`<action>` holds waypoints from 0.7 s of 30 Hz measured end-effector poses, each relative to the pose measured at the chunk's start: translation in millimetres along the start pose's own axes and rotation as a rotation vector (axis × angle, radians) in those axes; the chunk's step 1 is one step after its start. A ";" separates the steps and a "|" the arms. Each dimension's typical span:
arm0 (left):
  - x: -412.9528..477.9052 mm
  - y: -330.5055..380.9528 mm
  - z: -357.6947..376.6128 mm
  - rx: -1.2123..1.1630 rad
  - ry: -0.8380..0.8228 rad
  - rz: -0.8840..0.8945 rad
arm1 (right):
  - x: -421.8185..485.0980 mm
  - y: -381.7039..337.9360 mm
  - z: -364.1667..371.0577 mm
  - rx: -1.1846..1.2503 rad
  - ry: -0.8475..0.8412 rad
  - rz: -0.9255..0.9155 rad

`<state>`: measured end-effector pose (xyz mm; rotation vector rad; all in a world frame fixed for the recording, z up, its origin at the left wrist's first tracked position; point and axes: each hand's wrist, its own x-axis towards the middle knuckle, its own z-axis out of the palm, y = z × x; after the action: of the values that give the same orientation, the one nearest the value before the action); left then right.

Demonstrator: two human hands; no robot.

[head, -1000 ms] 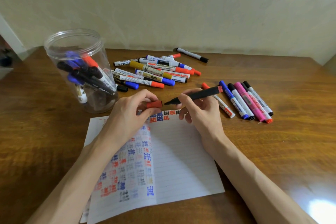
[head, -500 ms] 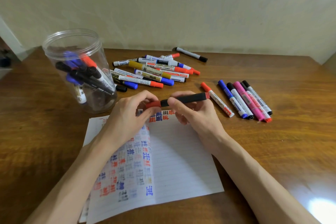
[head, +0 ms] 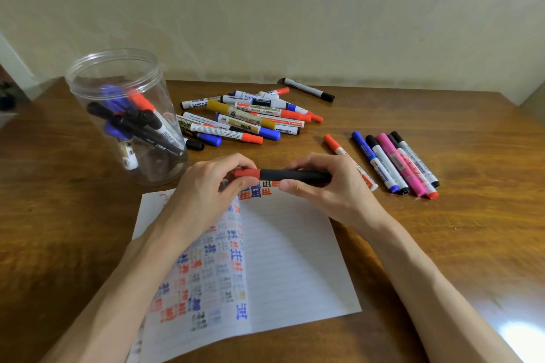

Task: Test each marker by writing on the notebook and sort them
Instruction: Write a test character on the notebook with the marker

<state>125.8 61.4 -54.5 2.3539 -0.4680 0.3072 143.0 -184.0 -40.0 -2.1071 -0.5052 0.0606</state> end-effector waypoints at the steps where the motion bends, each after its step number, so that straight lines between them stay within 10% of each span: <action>1: -0.2 1.0 -0.8 -0.015 0.004 0.007 | 0.5 0.1 2.0 0.019 0.018 -0.012; 21: -2.8 13.2 5.9 0.003 0.136 0.079 | -7.6 5.4 21.6 0.259 0.220 0.018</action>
<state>118.3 49.0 -51.8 2.3028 -0.4960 0.5025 132.8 -172.2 -57.7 -1.8381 -0.3280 -0.0904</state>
